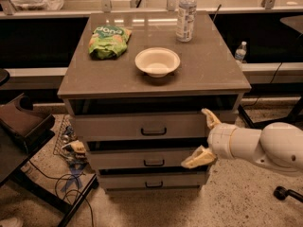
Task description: Open middle drawer
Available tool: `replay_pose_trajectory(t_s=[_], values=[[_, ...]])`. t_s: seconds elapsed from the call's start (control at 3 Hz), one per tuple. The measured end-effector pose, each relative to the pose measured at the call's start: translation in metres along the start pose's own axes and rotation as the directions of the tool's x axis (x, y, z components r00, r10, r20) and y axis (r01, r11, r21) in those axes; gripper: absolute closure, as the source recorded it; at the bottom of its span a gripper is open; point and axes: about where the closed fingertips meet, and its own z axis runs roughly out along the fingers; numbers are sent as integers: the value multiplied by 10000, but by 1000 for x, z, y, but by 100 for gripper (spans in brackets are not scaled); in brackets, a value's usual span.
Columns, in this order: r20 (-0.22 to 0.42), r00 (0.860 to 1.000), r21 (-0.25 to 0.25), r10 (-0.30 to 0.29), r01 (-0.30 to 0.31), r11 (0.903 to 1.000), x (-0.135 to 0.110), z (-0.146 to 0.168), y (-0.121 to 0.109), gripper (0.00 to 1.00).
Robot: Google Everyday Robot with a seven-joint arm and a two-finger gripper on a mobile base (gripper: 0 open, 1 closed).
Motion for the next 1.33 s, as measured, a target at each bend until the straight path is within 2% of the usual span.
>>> replay_pose_trajectory(t_s=[0.33, 0.67, 1.0, 1.33], values=[[-97, 9999, 826, 70, -61, 9966, 8, 3, -21, 0], [-101, 9999, 831, 63, -54, 9965, 7, 3, -21, 0], [-557, 9981, 642, 252, -216, 9977, 28, 1, -15, 0], [-1957, 9806, 64, 110, -99, 9999, 82, -9, 9, 0]])
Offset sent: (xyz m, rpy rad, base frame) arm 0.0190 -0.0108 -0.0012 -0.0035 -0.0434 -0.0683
